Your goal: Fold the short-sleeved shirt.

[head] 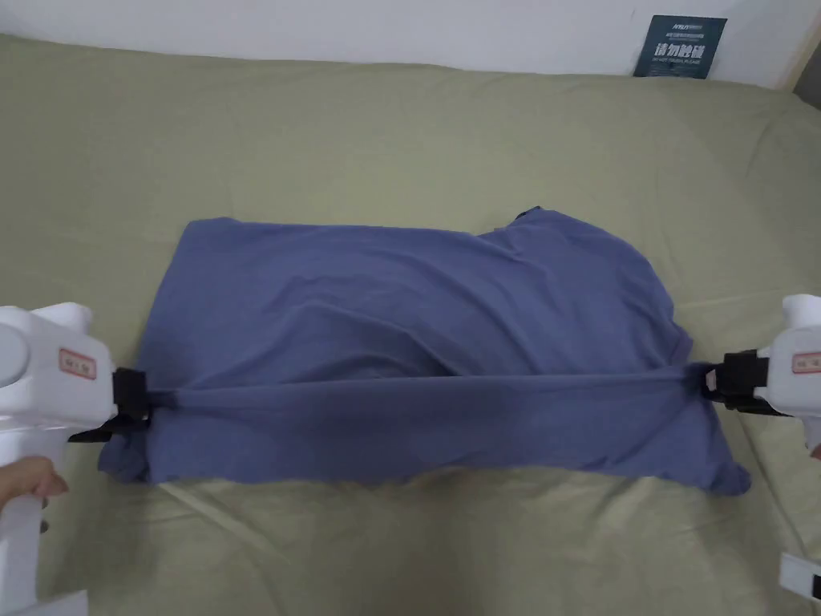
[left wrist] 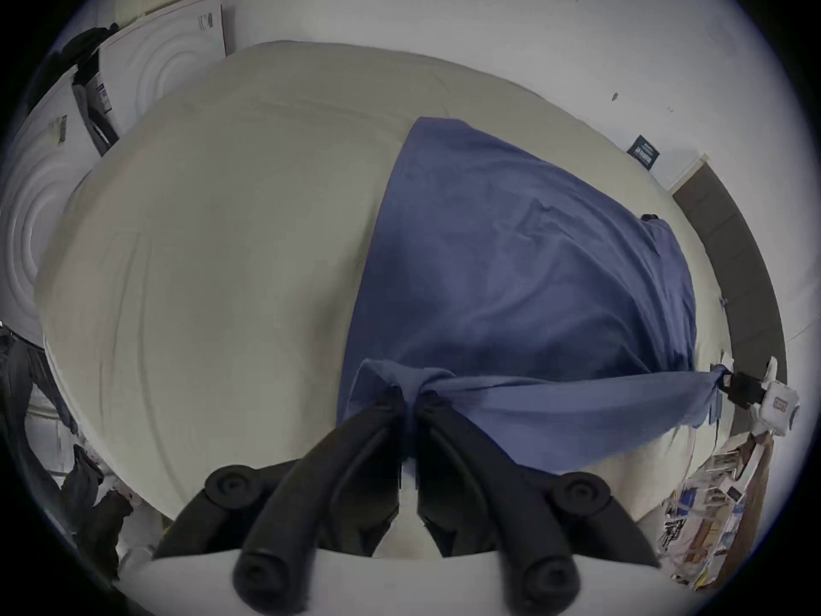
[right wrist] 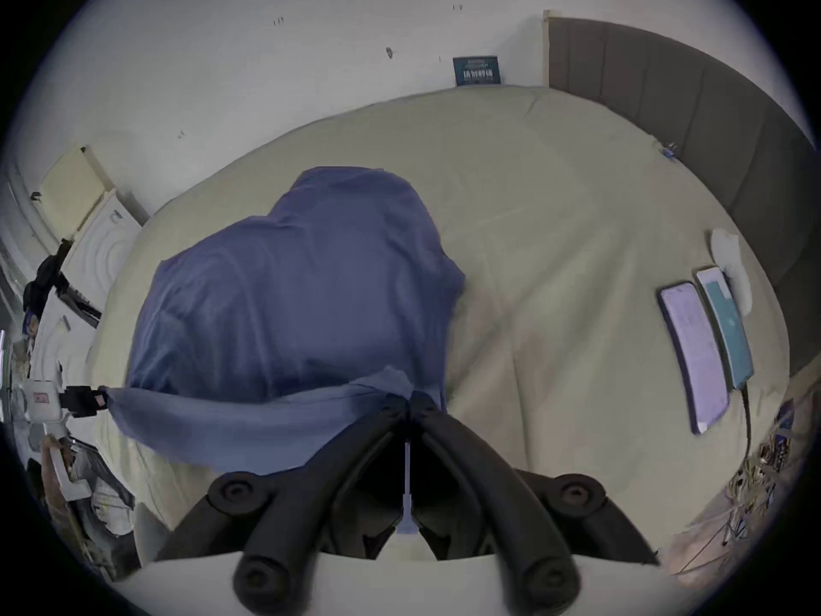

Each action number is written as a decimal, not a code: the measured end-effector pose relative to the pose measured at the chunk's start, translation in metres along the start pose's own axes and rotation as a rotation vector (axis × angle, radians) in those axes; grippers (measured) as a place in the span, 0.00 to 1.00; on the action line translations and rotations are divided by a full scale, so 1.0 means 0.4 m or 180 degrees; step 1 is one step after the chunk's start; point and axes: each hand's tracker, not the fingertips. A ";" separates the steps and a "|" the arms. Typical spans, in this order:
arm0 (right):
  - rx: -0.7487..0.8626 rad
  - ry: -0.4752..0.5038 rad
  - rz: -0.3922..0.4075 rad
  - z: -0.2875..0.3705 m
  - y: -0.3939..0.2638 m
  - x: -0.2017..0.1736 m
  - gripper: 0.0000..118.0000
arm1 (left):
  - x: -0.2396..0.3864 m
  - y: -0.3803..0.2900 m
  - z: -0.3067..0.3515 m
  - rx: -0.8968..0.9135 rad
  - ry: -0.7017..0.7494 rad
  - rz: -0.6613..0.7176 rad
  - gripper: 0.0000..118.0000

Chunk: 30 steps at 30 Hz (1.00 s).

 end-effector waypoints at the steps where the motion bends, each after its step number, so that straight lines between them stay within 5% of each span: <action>1: -0.0003 -0.0048 0.0024 -0.020 0.005 -0.005 0.81 | 0.008 0.013 -0.017 0.0005 0.0030 -0.0072 0.78; 5: -0.0110 -0.0172 0.0215 -0.047 -0.002 -0.012 0.62 | 0.008 0.018 -0.020 0.0066 0.0064 -0.0077 0.78; 6: -0.0038 -0.0153 0.0193 -0.033 -0.009 -0.009 0.51 | 0.002 0.014 -0.011 0.0067 -0.0007 -0.0011 0.77; 8: -0.0034 -0.0194 0.0224 -0.004 -0.022 -0.016 0.10 | -0.019 -0.007 0.021 0.0081 -0.0181 0.0083 0.69; 9: 0.0015 -0.0160 0.0260 0.016 -0.037 -0.018 0.00 | -0.026 -0.020 0.035 0.0096 -0.0187 0.0087 0.56; 10: 0.0033 -0.0137 0.0291 0.034 -0.049 -0.018 0.00 | -0.037 -0.036 0.052 0.0141 -0.0207 0.0084 0.21; 11: 0.0051 -0.0145 0.0274 0.055 -0.064 -0.017 0.00 | -0.045 -0.059 0.072 0.0200 -0.0212 0.0069 0.02; 12: 0.0089 -0.0141 0.0275 0.069 -0.076 -0.016 0.00 | -0.048 -0.077 0.085 0.0244 -0.0194 0.0030 0.01; 18: 0.0155 0.0007 0.0316 0.142 -0.187 -0.010 0.00 | -0.074 -0.220 0.119 0.0330 -0.0221 -0.0071 0.01; 19: 0.0139 0.0001 0.0293 0.147 -0.203 -0.011 0.00 | -0.086 -0.229 0.109 0.0297 -0.0268 -0.0058 0.11; 22: 0.0084 0.0072 0.0200 0.152 -0.225 -0.028 0.00 | -0.080 -0.234 0.095 0.0283 -0.0261 -0.0068 0.76; 27: 0.0067 0.0114 0.0161 0.148 -0.240 -0.044 0.00 | -0.050 -0.188 0.060 0.0587 -0.0191 -0.0208 0.73; 29: 0.0053 0.0143 0.0156 0.140 -0.242 -0.036 0.00 | -0.027 -0.169 0.019 0.0562 0.0196 -0.0417 0.39; 30: 0.0050 0.0144 0.0166 0.139 -0.244 -0.039 0.00 | -0.023 -0.161 -0.004 0.0489 0.0320 -0.0473 0.37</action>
